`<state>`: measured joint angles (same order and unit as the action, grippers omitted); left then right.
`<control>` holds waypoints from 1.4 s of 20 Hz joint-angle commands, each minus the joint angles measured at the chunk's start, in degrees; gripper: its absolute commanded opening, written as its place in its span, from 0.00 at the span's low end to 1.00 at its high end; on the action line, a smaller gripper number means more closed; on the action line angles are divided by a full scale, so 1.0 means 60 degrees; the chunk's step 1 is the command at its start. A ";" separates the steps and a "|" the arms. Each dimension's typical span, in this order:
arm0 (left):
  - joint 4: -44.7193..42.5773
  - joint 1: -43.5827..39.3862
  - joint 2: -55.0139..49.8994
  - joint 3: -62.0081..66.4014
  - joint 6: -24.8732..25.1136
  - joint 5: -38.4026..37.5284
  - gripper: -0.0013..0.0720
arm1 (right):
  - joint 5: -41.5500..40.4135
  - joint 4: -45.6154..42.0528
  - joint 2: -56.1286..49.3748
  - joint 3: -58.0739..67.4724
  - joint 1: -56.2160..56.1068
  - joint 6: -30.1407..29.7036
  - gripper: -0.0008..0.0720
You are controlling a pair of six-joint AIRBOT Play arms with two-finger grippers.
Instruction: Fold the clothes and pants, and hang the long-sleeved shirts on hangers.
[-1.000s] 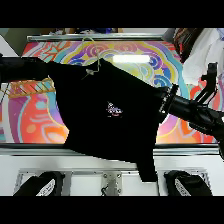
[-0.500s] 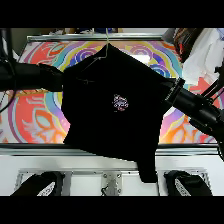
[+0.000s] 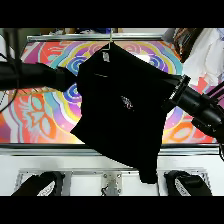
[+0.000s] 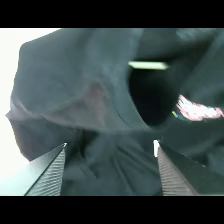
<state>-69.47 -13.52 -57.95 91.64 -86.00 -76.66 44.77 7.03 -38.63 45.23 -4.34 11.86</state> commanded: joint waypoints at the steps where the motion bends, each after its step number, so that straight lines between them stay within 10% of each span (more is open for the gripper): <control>1: 0.0004 0.0878 0.0000 0.0503 -0.0062 0.0058 0.66 | -0.0197 0.0736 0.0160 0.0015 -0.0004 -0.0841 0.02; 4: 0.0011 0.1319 0.0011 0.0550 -0.0044 -0.0146 0.05 | -0.1275 0.0820 0.0463 0.0120 0.0007 -0.1432 0.02; 20: 0.0011 0.1319 -0.0007 0.0550 0.0124 -0.0189 0.04 | -1.3690 -0.1596 0.3249 0.0284 0.0015 -0.4790 0.02; 28: 0.0000 0.1319 -0.0007 0.0550 0.0459 -0.0200 0.04 | -1.5380 -0.3741 0.3034 0.1064 0.0018 -0.4430 0.02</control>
<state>-69.41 -5.67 -57.95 94.87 -84.33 -77.82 -43.35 -10.31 -19.70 49.32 -4.23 -15.44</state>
